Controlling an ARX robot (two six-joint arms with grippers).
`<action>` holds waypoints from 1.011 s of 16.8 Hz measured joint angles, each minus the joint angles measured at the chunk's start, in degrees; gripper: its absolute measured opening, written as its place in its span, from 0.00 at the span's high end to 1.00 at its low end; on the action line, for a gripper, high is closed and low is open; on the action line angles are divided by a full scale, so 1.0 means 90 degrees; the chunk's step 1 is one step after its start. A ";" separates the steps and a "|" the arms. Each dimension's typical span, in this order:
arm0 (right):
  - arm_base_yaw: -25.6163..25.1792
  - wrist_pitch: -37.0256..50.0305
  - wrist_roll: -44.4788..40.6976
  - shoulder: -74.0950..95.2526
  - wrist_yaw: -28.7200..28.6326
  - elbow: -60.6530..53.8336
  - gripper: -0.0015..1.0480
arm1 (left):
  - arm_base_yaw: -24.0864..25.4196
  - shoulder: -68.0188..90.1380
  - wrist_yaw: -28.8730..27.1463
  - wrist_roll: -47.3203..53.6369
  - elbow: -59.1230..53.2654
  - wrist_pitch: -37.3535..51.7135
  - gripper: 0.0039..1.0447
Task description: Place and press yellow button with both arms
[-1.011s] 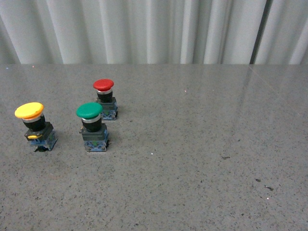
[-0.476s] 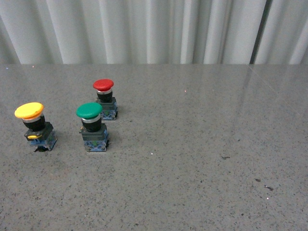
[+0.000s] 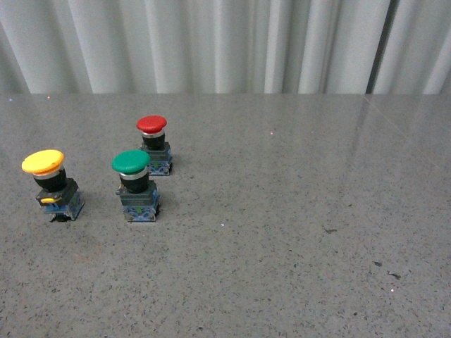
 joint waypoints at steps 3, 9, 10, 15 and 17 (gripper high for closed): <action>0.0000 0.0002 0.0000 0.0000 0.0000 0.0000 0.06 | -0.0104 0.0075 -0.0301 -0.0015 0.0085 -0.0364 0.06; -0.0002 0.0002 0.0000 0.0000 0.0000 0.0000 0.06 | 0.0104 0.3932 -0.1001 0.0534 0.1955 0.1494 0.06; 0.0000 -0.0002 0.0000 0.0000 0.0002 0.0000 0.06 | 0.0102 0.5163 -0.0612 0.0585 0.2552 0.1943 0.06; 0.0000 0.0000 0.0000 0.0000 0.0002 0.0000 0.06 | -0.0083 0.8245 0.0070 0.0129 0.4129 0.1761 0.06; 0.0000 -0.0002 0.0000 0.0000 0.0002 0.0000 0.06 | -0.0199 0.8854 0.0141 0.0141 0.4347 0.1831 0.06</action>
